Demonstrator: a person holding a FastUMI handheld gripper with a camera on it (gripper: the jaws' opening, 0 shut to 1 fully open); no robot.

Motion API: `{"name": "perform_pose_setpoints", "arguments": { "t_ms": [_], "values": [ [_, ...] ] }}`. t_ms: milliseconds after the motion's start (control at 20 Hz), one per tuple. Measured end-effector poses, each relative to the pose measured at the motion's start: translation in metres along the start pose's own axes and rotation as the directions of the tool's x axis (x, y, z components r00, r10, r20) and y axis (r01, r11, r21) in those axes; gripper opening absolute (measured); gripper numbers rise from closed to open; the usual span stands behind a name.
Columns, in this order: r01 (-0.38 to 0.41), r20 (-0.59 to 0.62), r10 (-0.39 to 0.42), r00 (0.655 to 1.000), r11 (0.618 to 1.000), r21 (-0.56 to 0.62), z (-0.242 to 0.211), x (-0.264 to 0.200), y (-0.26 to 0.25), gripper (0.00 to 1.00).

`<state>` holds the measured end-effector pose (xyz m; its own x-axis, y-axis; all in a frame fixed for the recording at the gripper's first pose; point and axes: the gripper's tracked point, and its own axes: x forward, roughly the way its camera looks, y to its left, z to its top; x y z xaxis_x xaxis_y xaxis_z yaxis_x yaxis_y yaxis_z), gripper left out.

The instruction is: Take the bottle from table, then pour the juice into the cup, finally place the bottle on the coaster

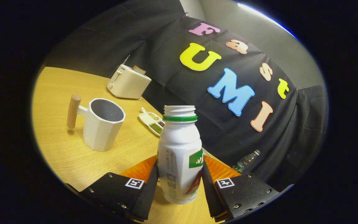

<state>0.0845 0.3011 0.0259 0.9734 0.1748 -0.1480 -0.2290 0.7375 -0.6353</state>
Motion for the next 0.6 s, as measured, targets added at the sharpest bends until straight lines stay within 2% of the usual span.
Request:
{"name": "perform_pose_setpoints", "arguments": {
  "t_ms": [250, 600],
  "values": [
    [-0.007, 0.003, 0.007, 1.000, 0.996, -0.093, 0.009, 0.007, 0.006, 0.70],
    [0.016, 0.032, -0.009, 0.999, 0.971, -0.239, 0.023, 0.011, 0.012, 0.70]
  ]
}}
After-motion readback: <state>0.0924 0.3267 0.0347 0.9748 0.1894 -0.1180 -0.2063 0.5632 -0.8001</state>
